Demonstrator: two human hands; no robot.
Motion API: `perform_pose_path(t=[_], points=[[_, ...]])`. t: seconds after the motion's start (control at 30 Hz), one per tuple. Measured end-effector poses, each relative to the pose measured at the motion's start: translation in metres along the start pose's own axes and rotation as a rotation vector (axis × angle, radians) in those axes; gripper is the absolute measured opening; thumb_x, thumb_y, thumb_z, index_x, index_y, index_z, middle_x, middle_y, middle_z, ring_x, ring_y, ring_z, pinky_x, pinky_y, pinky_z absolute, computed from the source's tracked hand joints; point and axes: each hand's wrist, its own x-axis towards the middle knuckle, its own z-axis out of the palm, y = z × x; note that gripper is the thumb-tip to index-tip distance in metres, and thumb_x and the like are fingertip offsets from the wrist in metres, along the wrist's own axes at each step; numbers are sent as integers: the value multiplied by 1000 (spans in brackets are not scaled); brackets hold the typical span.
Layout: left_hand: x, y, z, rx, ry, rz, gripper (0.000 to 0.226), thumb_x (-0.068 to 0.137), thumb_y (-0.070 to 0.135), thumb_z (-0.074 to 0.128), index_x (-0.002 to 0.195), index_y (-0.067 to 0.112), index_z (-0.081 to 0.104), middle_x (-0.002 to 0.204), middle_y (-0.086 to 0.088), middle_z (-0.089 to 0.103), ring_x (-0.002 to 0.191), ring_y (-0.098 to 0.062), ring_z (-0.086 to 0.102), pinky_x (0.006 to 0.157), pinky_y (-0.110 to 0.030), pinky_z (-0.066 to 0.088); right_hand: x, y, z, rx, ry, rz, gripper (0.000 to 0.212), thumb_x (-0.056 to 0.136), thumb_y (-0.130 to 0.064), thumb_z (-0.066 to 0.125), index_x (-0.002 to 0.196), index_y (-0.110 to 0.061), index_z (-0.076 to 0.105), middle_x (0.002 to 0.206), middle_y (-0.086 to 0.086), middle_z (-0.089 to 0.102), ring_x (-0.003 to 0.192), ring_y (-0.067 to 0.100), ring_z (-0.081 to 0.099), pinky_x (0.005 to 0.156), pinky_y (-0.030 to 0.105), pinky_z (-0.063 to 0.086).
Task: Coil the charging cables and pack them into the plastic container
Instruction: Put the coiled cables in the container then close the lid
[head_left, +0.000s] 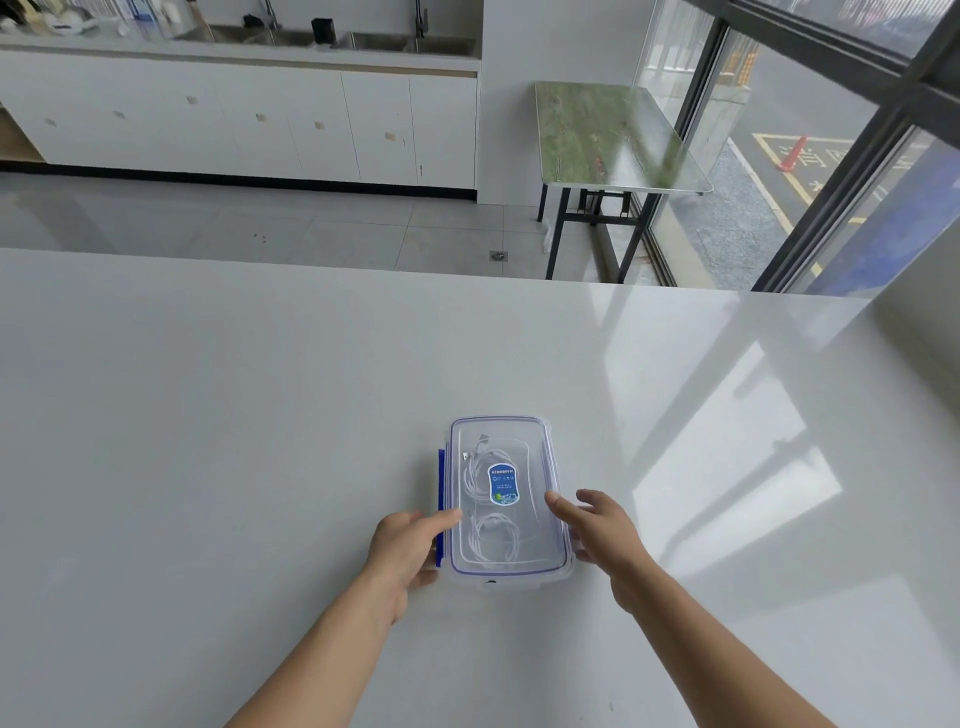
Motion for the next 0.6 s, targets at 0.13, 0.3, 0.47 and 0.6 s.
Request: perform_pose_path(t=[0.13,0.3,0.47,0.6], points=[[-1,-1,-1,-13,45,21,35,76,33,82,93,3,75,78,-7,75,67,-22,62,66,-31,51,5,0,-1,11,-70,33,69,73,-57,78,115,-5,60,113,19,71,87,25,71,77,37,60],[-4,1,2,158,146,240,15,80,30,78,76,16,76,70,-11,72,62,-22,59,64,-36,53,2,1,1,48,-60,-5,66,81,-46,76,104,14,63,94,25,73,70,25,67,59,31,61],[-19,3,18,688,358,432,34,92,36,57,63,21,46,73,-1,52,65,-23,49,59,-30,36,0,2,4,-59,-5,-73,61,72,-58,72,79,3,66,77,21,67,63,23,59,62,40,57],[-22,-1,22,731,365,466,27,90,49,55,89,21,58,88,0,54,76,-26,59,66,-32,47,-2,0,4,-112,24,-97,50,77,-57,70,84,-7,74,87,15,76,77,32,73,66,46,60]])
